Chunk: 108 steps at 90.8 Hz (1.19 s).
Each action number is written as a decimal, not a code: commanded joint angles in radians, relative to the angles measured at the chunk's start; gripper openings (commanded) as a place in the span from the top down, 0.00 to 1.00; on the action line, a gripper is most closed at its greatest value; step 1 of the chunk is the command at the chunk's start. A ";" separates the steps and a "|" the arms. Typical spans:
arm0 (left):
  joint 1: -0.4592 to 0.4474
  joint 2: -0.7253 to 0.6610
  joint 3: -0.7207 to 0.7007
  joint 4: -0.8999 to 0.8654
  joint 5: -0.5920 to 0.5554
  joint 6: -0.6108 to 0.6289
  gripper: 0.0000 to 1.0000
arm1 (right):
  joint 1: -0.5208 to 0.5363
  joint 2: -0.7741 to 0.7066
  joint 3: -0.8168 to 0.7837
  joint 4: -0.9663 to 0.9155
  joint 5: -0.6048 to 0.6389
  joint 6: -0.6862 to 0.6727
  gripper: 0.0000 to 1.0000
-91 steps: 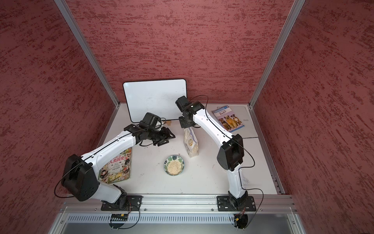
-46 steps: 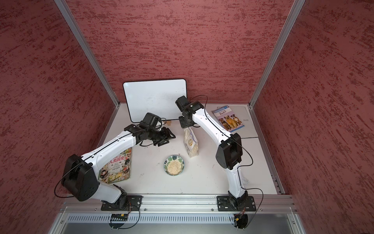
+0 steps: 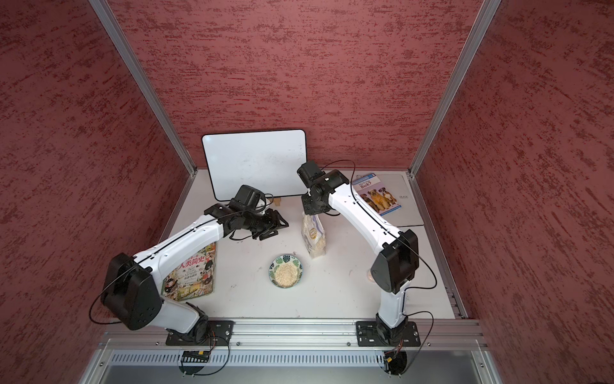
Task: Pour the oats into the breakfast bowl
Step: Close the oats bag at the center of the board, then reset both arms
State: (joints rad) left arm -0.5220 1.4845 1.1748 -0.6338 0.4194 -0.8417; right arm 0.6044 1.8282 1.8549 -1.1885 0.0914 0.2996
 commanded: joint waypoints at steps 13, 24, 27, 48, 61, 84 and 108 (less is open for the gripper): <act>-0.008 -0.007 0.000 0.014 0.006 0.000 0.42 | -0.009 -0.008 -0.053 0.041 -0.047 0.027 0.74; -0.009 -0.009 -0.002 0.014 0.004 0.000 0.42 | -0.009 -0.003 -0.053 0.047 -0.065 0.029 0.82; -0.009 -0.009 -0.003 0.014 0.004 -0.002 0.42 | -0.009 -0.001 -0.050 0.044 -0.062 0.029 0.90; -0.017 -0.022 0.005 0.028 0.000 0.020 0.41 | -0.009 -0.028 -0.062 0.053 -0.045 0.025 1.00; -0.033 -0.046 0.037 0.025 -0.020 0.081 0.28 | -0.008 -0.064 -0.067 0.065 -0.047 0.038 0.29; -0.068 -0.222 0.052 0.002 -0.284 0.282 0.00 | -0.009 -0.399 -0.312 0.296 0.046 0.066 0.01; -0.095 -0.485 -0.152 0.160 -0.813 0.489 0.00 | -0.009 -0.844 -0.829 0.728 0.315 0.120 0.01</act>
State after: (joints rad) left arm -0.6209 1.0519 1.1076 -0.5301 -0.0395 -0.4614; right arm 0.5999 1.0710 1.1851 -0.6903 0.2298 0.3897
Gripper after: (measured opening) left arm 0.998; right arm 0.989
